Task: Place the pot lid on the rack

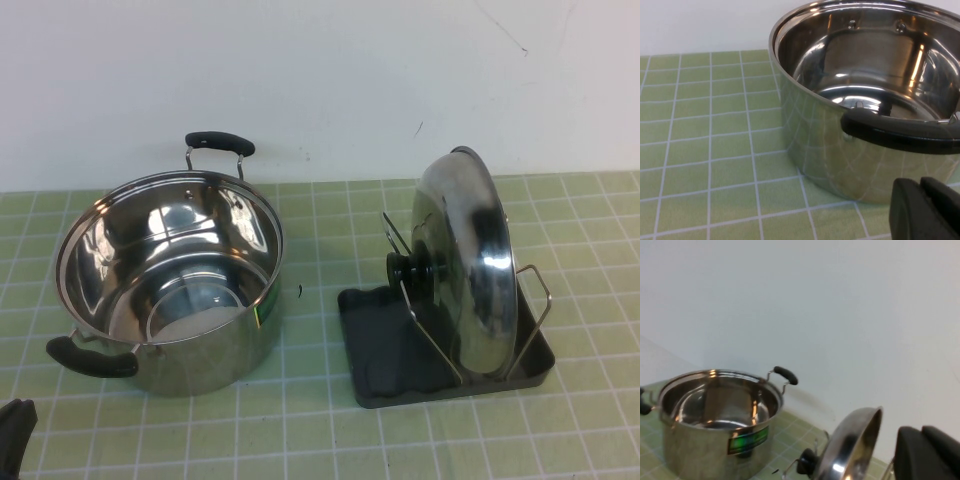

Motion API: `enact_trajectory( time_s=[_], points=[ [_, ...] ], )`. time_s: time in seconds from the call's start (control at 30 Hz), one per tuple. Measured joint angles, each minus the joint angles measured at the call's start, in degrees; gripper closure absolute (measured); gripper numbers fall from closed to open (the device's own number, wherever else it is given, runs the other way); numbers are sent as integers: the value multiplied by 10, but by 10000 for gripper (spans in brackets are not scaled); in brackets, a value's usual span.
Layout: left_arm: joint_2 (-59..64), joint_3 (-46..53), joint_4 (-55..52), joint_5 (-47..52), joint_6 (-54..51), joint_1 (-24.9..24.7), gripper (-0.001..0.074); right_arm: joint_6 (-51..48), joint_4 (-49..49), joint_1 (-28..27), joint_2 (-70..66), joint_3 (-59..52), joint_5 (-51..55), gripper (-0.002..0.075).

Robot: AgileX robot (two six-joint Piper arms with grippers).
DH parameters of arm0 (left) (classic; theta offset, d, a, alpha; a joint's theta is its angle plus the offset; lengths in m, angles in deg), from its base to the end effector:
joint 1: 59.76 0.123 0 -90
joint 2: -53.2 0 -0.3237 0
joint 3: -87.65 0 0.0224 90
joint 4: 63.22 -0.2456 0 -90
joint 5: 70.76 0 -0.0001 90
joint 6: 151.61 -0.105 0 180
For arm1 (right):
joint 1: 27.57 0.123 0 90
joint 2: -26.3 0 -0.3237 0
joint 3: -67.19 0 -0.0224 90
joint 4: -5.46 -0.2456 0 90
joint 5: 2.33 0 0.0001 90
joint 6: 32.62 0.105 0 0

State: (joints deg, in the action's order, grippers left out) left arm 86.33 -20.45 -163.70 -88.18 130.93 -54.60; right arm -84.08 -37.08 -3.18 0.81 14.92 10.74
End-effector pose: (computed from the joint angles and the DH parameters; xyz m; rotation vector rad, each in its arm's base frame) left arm 0.0697 -0.0246 0.2264 0.0934 1.8801 -0.2392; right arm 0.0359 0.0340 0.3408 -0.5660 1.4277 0.3217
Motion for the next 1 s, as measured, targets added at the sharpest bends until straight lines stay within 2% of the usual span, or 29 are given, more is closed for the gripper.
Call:
enact_trajectory(
  time_s=[0.27,0.4,0.53,0.7,0.8,1.0],
  points=[
    [0,0,0,0,0,0,734,50,1,-14,3,-103,-135,716],
    [0,0,0,0,0,0,734,109,79,-77,32,-145,-91,716],
    [0,0,0,0,0,0,734,137,201,-144,65,-159,-69,716],
    [0,0,0,0,0,0,734,235,355,-221,124,-161,-26,716],
    [0,0,0,0,1,0,734,321,425,-249,152,-174,12,716],
    [0,0,0,0,1,0,734,392,453,-272,162,-223,30,716]
  ],
)
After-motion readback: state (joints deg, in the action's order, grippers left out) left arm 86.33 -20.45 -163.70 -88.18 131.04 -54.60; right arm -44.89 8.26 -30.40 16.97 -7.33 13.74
